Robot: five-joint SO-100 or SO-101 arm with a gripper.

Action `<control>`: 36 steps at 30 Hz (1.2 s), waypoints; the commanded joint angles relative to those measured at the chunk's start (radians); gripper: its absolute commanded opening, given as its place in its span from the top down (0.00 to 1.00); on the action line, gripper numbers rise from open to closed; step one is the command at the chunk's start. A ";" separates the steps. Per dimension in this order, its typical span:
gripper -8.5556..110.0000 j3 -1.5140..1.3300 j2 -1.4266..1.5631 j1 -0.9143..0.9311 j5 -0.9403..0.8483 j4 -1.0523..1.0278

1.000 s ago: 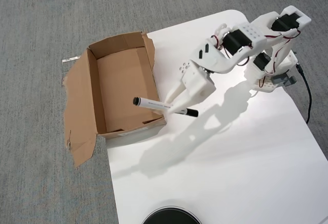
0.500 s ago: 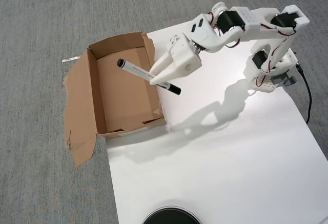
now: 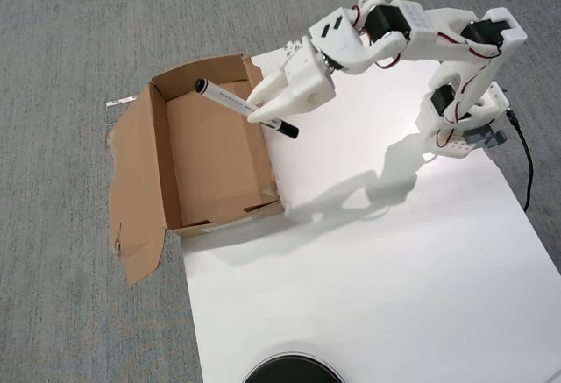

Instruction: Grasp a pen and put it in the box.

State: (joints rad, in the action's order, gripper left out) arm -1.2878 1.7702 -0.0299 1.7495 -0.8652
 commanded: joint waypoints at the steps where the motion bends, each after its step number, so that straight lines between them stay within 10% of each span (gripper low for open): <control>1: 0.93 0.082 -0.015 0.013 -0.048 0.017; 36: 0.93 0.640 -0.561 0.048 -0.311 0.017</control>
State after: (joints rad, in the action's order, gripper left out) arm -0.7141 1.2349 -0.0069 1.4442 -0.8636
